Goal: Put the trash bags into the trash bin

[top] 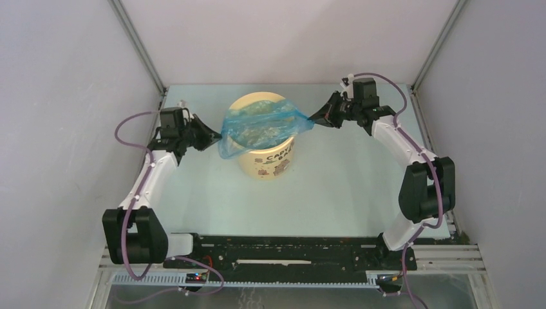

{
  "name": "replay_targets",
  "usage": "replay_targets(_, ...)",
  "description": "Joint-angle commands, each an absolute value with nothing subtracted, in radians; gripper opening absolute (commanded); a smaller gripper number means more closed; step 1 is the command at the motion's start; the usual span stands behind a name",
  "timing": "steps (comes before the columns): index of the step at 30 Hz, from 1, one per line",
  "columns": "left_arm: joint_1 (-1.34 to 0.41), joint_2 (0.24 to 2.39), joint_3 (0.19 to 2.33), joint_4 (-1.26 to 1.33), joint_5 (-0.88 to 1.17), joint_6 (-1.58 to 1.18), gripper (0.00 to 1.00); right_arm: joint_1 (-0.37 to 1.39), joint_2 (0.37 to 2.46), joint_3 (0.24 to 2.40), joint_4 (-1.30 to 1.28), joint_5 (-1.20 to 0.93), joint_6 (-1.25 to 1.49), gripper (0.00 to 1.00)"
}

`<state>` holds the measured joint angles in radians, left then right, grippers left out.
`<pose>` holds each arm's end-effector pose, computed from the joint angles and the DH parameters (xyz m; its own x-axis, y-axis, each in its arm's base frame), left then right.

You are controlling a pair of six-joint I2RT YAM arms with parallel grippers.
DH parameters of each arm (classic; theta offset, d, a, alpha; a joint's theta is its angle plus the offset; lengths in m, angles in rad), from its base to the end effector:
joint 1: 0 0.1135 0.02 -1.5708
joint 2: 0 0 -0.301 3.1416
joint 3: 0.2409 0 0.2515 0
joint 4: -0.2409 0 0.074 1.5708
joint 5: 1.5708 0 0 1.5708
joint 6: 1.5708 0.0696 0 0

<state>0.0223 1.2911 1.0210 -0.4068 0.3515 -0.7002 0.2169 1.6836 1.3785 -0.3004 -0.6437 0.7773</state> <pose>0.2974 -0.0173 0.3082 -0.6383 -0.6193 -0.4571 -0.2143 0.7134 -0.6672 0.3929 0.1293 0.3226 -0.8549 0.3861 -0.3465 -0.0764 0.5670 0.8202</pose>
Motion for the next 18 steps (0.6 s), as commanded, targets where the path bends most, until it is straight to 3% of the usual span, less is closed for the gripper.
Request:
replay_targets(1, 0.028, 1.240, 0.948, -0.278, 0.487, -0.799, 0.00, 0.214, 1.638, 1.381, -0.316, -0.702, 0.688, 0.18)
replay_targets(5, 0.028, 1.192, 0.963, -0.284, 0.472, -0.762, 0.00, 0.196, 1.569, 1.399, -0.355, -0.701, 0.589, 0.50)
replay_targets(7, 0.029, 1.180, 0.982, -0.295, 0.468, -0.747, 0.00, 0.200, 1.546, 1.451, -0.434, -0.664, 0.480, 0.58)
replay_targets(11, 0.029, 1.188, 1.029, -0.334, 0.482, -0.718, 0.00, 0.224, 1.508, 1.532, -0.499, -0.568, 0.385, 0.61)
replay_targets(18, 0.026, 1.199, 1.076, -0.370, 0.504, -0.702, 0.00, 0.343, 1.461, 1.572, -0.387, -0.421, 0.229, 0.65)
